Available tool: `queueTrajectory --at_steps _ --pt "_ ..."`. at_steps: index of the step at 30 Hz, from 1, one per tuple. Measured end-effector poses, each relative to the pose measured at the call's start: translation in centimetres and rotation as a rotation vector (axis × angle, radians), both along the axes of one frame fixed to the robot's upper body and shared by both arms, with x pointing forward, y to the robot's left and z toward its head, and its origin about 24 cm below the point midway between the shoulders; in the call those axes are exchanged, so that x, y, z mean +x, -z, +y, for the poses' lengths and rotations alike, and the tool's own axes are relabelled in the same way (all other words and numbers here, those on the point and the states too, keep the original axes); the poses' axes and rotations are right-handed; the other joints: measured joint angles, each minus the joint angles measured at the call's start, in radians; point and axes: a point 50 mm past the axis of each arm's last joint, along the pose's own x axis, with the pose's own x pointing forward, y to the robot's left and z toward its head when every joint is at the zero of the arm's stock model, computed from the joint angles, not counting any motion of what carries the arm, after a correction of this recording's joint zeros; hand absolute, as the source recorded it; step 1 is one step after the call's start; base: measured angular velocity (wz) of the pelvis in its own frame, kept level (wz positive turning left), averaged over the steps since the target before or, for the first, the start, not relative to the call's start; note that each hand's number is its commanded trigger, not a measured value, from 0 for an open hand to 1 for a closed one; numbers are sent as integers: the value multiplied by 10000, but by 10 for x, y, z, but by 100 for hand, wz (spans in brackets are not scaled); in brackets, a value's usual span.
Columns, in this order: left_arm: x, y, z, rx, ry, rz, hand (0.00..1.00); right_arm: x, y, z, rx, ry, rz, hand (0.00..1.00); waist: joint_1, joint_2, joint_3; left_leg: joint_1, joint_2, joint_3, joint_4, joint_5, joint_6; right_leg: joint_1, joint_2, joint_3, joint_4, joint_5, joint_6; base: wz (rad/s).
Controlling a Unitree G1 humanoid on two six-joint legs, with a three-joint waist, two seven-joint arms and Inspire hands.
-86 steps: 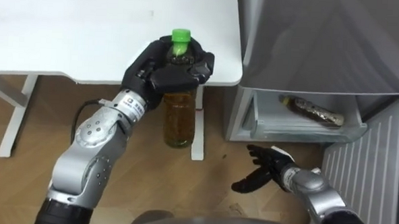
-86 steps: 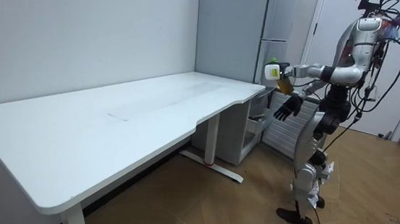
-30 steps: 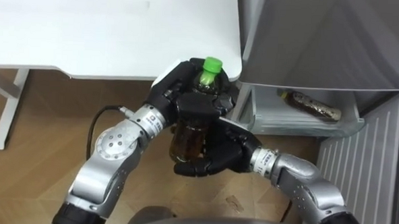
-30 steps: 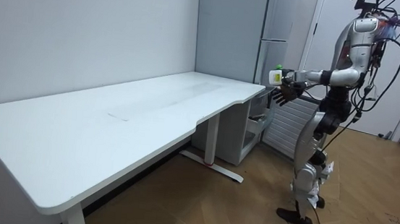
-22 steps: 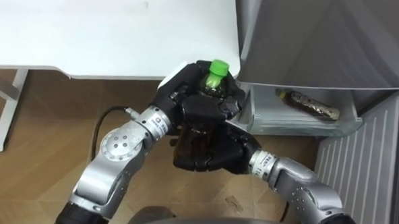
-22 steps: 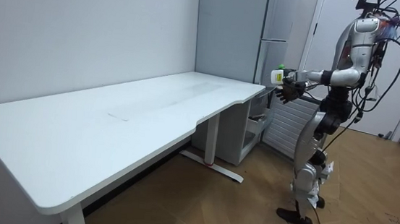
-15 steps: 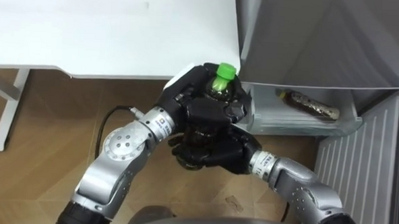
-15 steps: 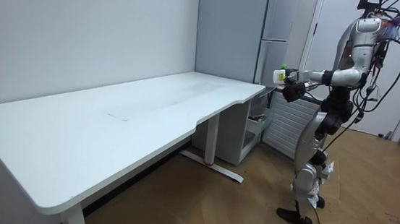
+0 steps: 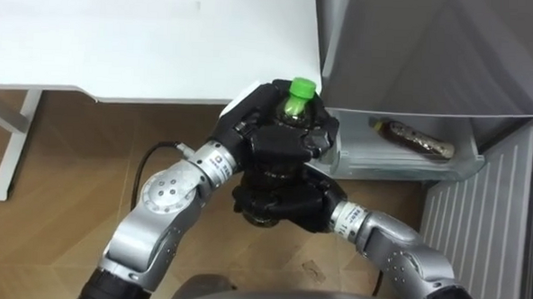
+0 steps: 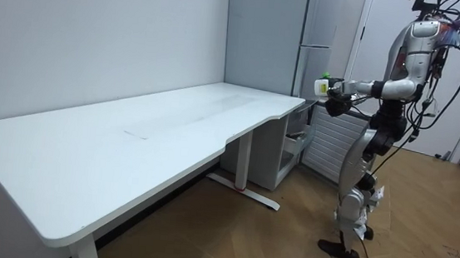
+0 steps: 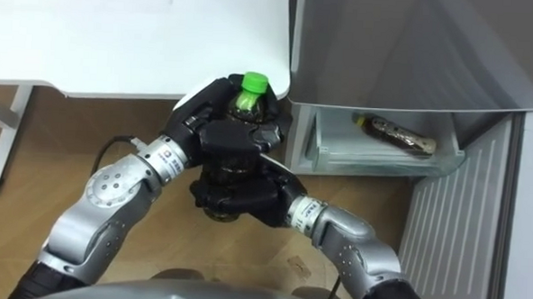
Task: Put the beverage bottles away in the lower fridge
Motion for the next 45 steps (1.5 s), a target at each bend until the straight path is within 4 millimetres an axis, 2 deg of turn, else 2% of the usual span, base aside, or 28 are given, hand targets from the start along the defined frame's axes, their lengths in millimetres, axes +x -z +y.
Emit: queueTrajectory --at_steps 26,34,45 --pt "4 -7 2 91 -412 -359 0 0 -3 4 607 315 -215 100 11 -24 3 -85 2 -8 -28 0 -1 -76 7 5 -25 7 -7 0" --pt "5 -18 5 223 -666 -867 0 8 -10 7 758 227 -759 100 15 164 111 -53 0 -59 -25 -5 -7 -13 10 -3 -25 8 -6 0" --pt "5 -20 5 633 -658 -1131 0 7 -9 7 810 301 -764 100 75 209 93 -63 -2 -97 10 -8 -11 -2 14 -68 -25 8 -5 1"
